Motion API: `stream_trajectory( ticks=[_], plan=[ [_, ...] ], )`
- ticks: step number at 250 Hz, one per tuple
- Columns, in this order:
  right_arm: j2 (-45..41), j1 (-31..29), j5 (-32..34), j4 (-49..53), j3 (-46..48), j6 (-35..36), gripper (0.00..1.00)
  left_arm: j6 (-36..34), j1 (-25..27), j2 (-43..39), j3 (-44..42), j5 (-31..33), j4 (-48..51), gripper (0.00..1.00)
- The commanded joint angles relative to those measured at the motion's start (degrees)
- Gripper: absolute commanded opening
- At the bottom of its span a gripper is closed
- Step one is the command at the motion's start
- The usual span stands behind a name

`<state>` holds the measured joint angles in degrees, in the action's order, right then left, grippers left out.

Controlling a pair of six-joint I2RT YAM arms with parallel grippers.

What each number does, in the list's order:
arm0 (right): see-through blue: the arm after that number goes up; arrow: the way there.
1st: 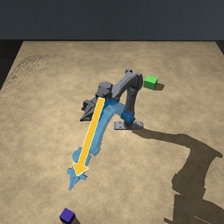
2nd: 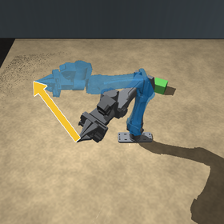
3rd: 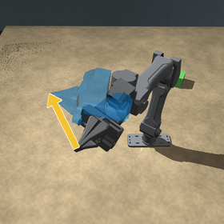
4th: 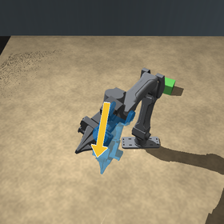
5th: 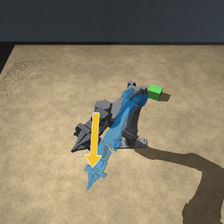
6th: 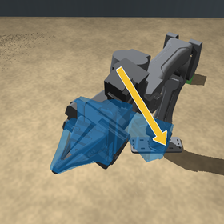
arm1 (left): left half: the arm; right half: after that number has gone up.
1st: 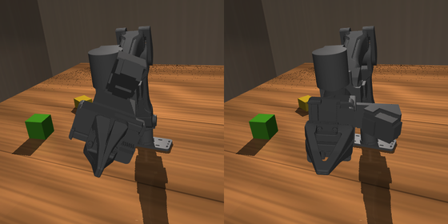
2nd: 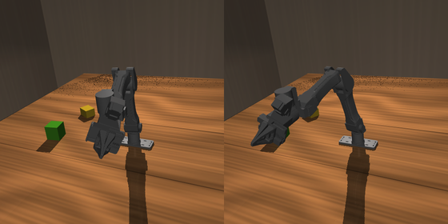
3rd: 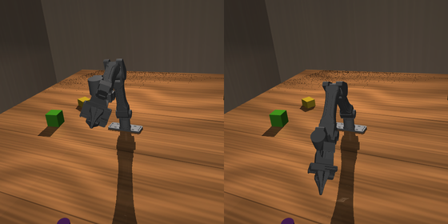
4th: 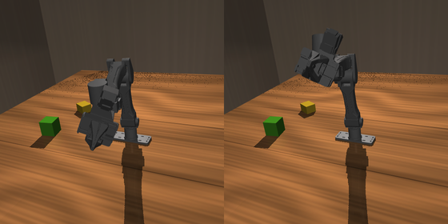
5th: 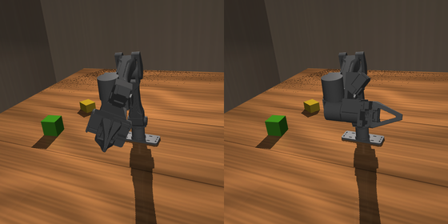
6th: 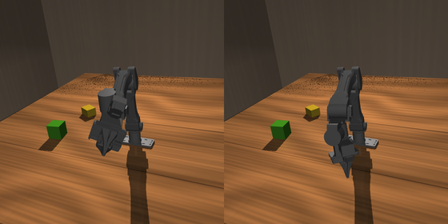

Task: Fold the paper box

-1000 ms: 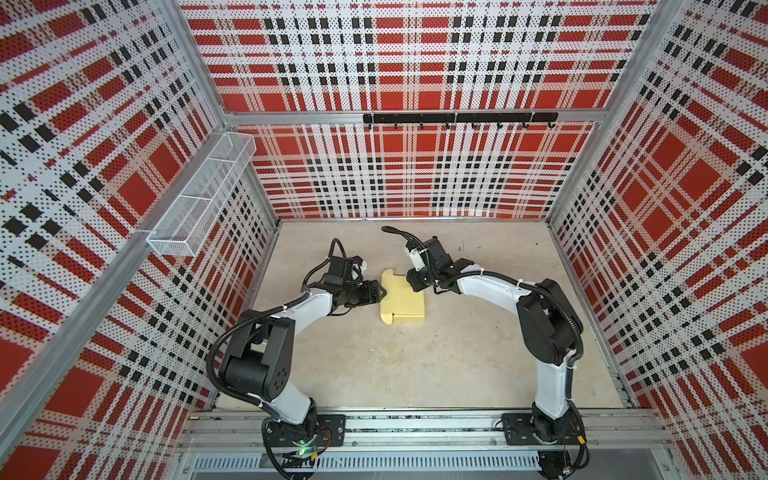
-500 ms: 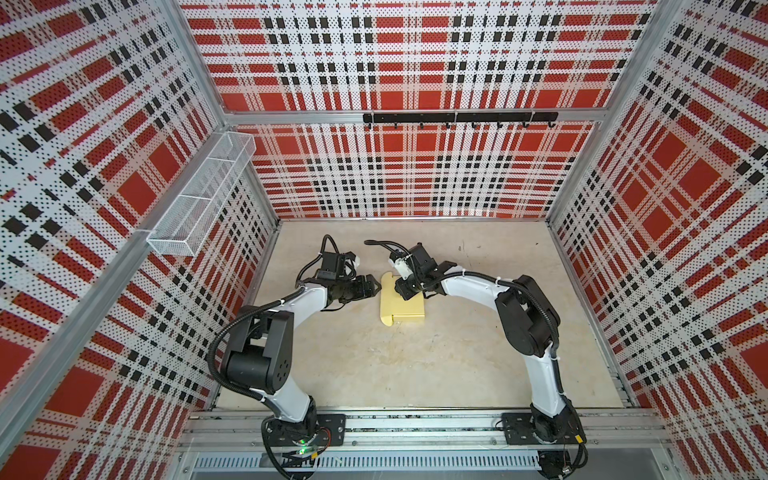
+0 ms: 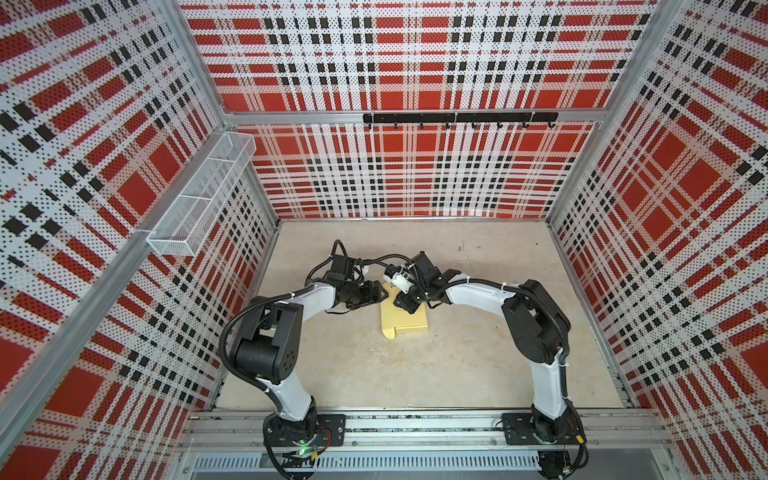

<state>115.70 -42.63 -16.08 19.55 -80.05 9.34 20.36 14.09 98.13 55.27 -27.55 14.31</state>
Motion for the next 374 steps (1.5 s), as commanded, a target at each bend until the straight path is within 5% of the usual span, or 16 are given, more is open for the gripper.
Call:
stream_trajectory(
  ticks=[1,87,138,166,177,259,288,374],
  plan=[
    [-3.6,-0.4,-0.2,5.1,3.2,2.5,0.28,-7.8,0.7,-2.9,4.2,3.7,2.2,0.8],
    [-26.4,-0.9,9.5,-4.9,18.5,8.6,0.43,-23.4,5.2,-2.5,10.4,4.8,5.4,0.8],
    [-44.5,-2.6,22.9,-12.7,30.7,11.9,0.54,-32.4,6.3,-4.4,11.1,3.8,4.9,0.78],
    [-51.3,-2.5,28.9,-17.1,37.5,13.4,0.96,-38.3,6.8,-3.1,13.0,1.9,6.2,0.77],
    [-52.6,-2.6,29.5,-18.2,39.6,15.2,1.0,-40.3,7.1,-1.8,15.5,1.5,9.6,0.77],
    [-48.0,-3.0,32.3,-14.1,39.2,8.3,1.0,-47.4,7.4,7.3,26.0,0.6,21.8,0.7],
    [-46.6,-6.9,33.7,-21.3,43.6,14.7,1.0,-47.9,7.4,10.2,29.0,0.7,23.9,0.6],
    [-34.9,-19.9,49.4,-33.8,44.8,23.9,1.0,-48.2,8.0,16.6,33.8,0.5,29.4,0.54]
  ],
)
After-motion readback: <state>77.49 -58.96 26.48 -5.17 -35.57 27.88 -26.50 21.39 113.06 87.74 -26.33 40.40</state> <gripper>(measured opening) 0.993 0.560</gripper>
